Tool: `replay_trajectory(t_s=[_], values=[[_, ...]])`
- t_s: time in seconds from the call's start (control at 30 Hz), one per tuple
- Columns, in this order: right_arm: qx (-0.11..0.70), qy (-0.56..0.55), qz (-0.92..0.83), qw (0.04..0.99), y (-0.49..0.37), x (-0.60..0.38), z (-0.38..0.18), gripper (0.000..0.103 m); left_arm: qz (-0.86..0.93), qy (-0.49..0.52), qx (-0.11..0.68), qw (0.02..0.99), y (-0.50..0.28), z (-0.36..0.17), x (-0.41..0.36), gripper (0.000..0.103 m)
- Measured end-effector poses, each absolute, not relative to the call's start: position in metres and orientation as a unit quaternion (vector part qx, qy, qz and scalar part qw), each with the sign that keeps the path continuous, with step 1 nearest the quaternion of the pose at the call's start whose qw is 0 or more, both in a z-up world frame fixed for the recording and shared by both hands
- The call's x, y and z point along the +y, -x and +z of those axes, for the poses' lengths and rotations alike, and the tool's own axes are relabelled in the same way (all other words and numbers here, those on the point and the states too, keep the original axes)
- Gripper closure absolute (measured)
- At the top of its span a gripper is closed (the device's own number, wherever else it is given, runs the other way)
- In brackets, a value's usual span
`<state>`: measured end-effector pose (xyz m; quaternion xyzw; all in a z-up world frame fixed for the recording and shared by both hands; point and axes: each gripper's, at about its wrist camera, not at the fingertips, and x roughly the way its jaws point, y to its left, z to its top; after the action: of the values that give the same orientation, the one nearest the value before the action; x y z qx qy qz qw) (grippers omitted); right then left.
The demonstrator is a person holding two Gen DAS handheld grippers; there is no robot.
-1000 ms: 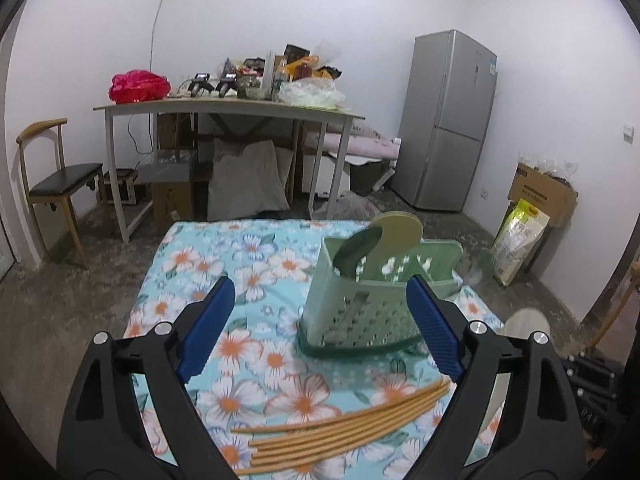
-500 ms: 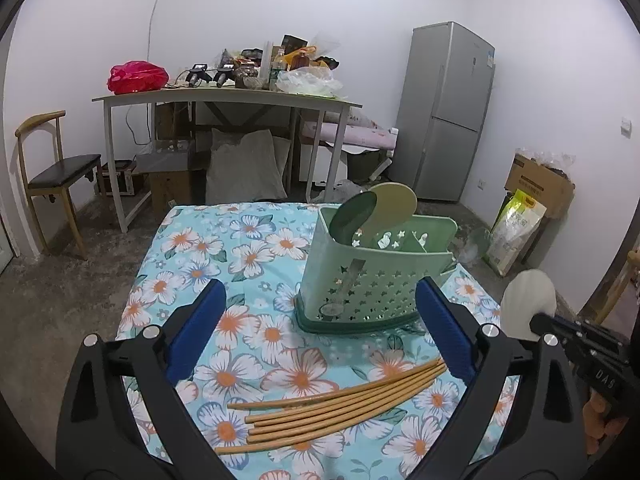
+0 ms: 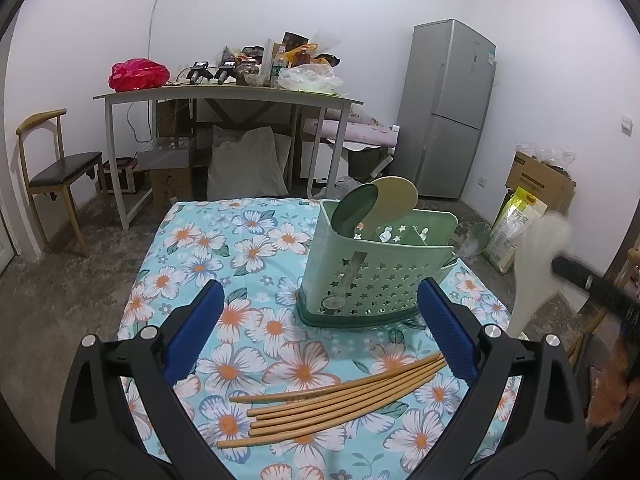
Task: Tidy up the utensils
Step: 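Carry the rice paddle toward the caddy with the right gripper while the left gripper withdraws, then lower the cream rice paddle into the green caddy and open the right gripper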
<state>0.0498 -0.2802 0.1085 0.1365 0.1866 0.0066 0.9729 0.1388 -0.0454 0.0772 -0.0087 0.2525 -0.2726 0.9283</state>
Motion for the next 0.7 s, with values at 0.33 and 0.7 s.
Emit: replay_trajectory(t_s=[0.33, 0.7], values=[[0.095, -0.142, 0.043, 0.984, -0.084, -0.315, 0.169, 0.100, -0.263, 0.011, 0.254, 0.931, -0.142, 0.081, -0.034, 0.010], [0.076, -0.187, 0.053, 0.978, -0.152, -0.335, 0.157, 0.100, -0.244, 0.017, 0.254, 0.936, -0.145, 0.082, -0.019, 0.009]])
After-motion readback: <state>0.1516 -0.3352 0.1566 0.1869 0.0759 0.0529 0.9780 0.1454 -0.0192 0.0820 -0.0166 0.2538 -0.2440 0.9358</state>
